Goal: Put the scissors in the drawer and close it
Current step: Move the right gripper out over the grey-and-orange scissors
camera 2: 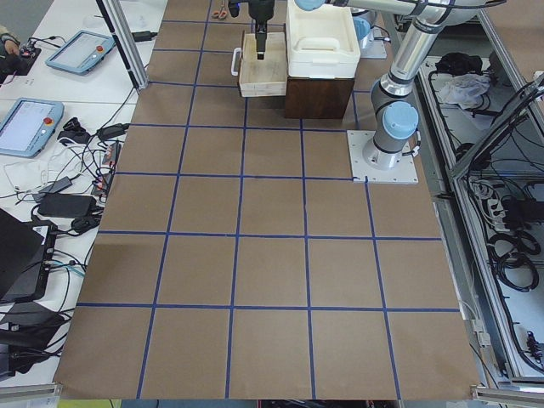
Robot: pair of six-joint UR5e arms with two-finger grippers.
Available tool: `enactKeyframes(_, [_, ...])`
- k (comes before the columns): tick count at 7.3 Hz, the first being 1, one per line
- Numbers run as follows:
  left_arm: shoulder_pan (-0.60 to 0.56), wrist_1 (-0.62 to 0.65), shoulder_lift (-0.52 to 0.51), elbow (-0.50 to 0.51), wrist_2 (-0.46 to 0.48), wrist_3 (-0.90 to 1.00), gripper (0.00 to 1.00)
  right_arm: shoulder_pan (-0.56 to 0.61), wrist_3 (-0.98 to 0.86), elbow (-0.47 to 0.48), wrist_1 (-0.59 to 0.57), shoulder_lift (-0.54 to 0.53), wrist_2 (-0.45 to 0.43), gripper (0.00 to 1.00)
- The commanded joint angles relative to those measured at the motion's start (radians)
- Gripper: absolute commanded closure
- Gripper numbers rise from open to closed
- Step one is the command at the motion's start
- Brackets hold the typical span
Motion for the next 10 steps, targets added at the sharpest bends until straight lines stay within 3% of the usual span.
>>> enactKeyframes(1, [0.001,0.001,0.003,-0.003,0.001,0.000,0.00,-0.037,-0.197,-0.046,-0.128,0.129,-0.057,0.00])
enactKeyframes(8, [-0.001,0.003,0.004,-0.009,0.001,0.002,0.00,-0.060,-0.429,-0.173,-0.152,0.329,-0.062,0.00])
enactKeyframes(10, [-0.001,0.003,0.004,-0.009,0.001,0.002,0.00,-0.061,-0.464,-0.173,-0.218,0.367,-0.058,0.01])
